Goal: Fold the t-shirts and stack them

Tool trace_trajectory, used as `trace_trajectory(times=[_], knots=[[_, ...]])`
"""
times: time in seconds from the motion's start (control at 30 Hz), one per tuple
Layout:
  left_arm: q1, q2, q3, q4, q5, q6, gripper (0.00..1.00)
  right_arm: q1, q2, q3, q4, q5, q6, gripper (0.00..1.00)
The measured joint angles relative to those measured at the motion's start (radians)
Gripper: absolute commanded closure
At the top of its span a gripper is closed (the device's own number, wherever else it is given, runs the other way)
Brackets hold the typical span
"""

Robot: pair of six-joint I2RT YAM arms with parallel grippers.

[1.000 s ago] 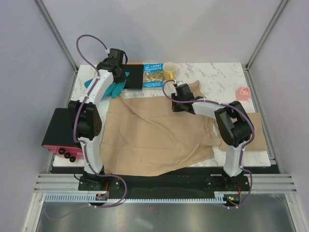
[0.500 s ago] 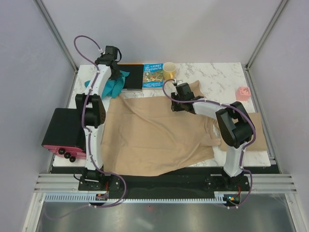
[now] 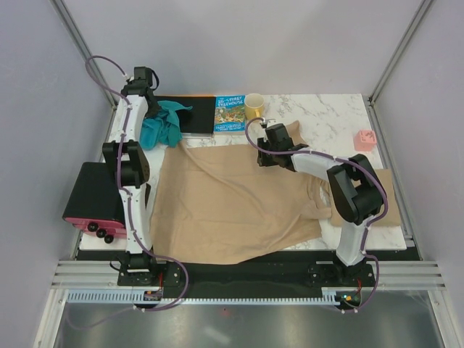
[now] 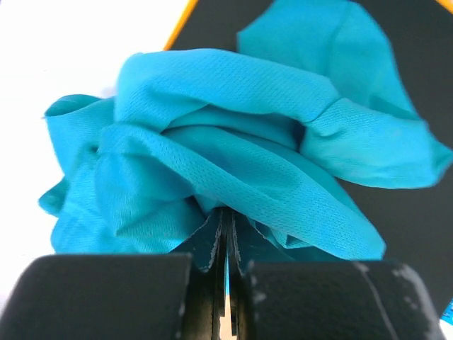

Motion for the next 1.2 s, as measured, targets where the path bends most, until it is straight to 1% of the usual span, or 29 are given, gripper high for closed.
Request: trace_trajectory(times=[0.2, 0.47, 0.7, 0.73, 0.77, 0.8, 0.87, 0.9, 1.0, 1.03, 1.17, 1.2], knots=[[0.032, 0.001, 0.007, -0.018, -0.017, -0.004, 0.98, -0.004, -0.011, -0.004, 0.000, -0.014, 0.000, 0.62], [0.078, 0.005, 0.084, -0.018, -0.020, -0.003, 0.98, -0.005, -0.026, -0.016, 0.000, -0.021, 0.000, 0.62], [0.124, 0.005, 0.069, -0.018, -0.012, -0.004, 0.98, -0.005, -0.037, -0.018, 0.001, -0.029, 0.000, 0.62], [0.129, 0.005, 0.060, -0.017, -0.002, -0.004, 0.93, -0.005, -0.037, -0.018, 0.001, -0.034, 0.001, 0.62], [0.132, 0.004, 0.050, -0.017, 0.011, -0.004, 0.85, -0.005, -0.037, -0.018, 0.000, -0.036, 0.001, 0.62], [0.135, 0.002, 0.039, -0.017, 0.023, -0.004, 0.72, -0.005, -0.037, -0.018, 0.000, -0.039, 0.001, 0.62], [0.137, -0.021, -0.014, -0.013, 0.044, -0.005, 0.60, -0.006, -0.037, -0.018, 0.001, -0.043, 0.001, 0.62], [0.135, -0.033, -0.038, -0.014, 0.055, -0.005, 0.50, -0.006, -0.037, -0.018, 0.001, -0.044, 0.002, 0.62], [0.117, -0.095, -0.127, -0.011, 0.076, -0.009, 0.39, -0.006, -0.037, -0.018, 0.000, -0.048, 0.003, 0.62], [0.108, -0.114, -0.148, -0.009, 0.080, -0.010, 0.38, -0.006, -0.037, -0.018, 0.001, -0.051, 0.003, 0.62], [0.079, -0.176, -0.199, -0.004, 0.082, -0.010, 0.38, -0.007, -0.037, -0.018, 0.002, -0.062, 0.005, 0.62], [0.074, -0.183, -0.206, -0.002, 0.084, -0.010, 0.42, -0.007, -0.037, -0.018, 0.003, -0.065, 0.005, 0.62]])
